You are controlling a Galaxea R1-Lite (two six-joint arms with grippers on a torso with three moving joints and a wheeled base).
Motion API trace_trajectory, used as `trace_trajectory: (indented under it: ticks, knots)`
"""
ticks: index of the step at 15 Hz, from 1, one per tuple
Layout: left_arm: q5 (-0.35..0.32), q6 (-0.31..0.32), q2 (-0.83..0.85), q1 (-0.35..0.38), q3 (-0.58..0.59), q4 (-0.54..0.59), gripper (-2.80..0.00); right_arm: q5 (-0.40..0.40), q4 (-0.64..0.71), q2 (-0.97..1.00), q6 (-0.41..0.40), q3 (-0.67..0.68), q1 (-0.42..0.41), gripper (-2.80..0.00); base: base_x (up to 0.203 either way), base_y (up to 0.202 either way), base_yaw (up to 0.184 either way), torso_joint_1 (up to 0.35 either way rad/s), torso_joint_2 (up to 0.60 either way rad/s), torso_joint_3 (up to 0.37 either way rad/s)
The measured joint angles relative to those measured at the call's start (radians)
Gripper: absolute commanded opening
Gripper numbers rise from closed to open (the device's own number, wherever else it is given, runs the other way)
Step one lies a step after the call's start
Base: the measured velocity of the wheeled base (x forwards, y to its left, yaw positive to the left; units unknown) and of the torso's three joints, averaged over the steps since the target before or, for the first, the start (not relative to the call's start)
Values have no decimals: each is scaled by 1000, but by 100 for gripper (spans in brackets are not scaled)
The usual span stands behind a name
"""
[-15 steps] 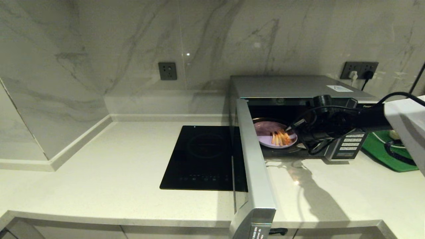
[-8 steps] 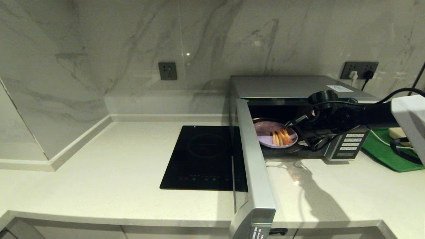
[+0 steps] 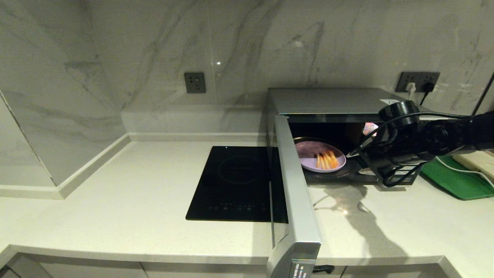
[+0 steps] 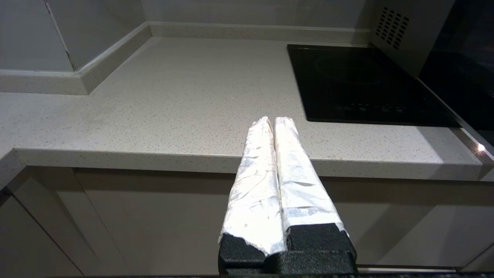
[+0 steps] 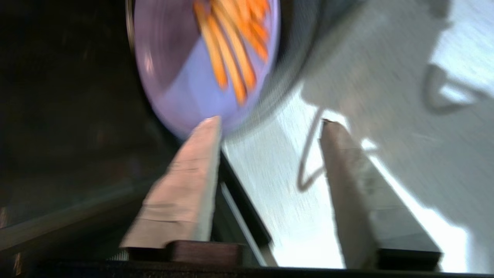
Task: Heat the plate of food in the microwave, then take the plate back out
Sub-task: Close the microwave oven
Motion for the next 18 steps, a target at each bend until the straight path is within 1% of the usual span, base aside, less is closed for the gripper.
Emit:
trace_trajectory:
  ticks: [3,5,7,9,11,12,13,15,17,18]
  knots:
    - [0,0,0,0,0,0,-280,15,2,-188,-24,159,11,-280,0,0,0,0,0,0]
    - [0,0,0,0,0,0,-280,20,11,-332,-41,258,41,-280,0,0,0,0,0,0]
    - [0,0,0,0,0,0,-280,23,69,-490,-81,336,113,-280,0,0,0,0,0,0]
    - [0,0,0,0,0,0,-280,25,177,-631,-146,368,256,-280,0,0,0,0,0,0]
    - [1,0,0,0,0,0,-280,24,326,-735,-228,343,403,-280,0,0,0,0,0,0]
    - [0,0,0,0,0,0,-280,22,419,-772,-285,306,457,-280,0,0,0,0,0,0]
    - [0,0,0,0,0,-1,-280,20,505,-800,-351,267,493,-280,0,0,0,0,0,0]
    - [0,0,0,0,0,0,-280,17,637,-835,-483,176,529,-280,0,0,0,0,0,0]
    - [0,0,0,0,0,0,-280,17,692,-845,-588,99,566,-280,0,0,0,0,0,0]
    - [0,0,0,0,0,0,-280,16,697,-839,-621,67,587,-280,0,0,0,0,0,0]
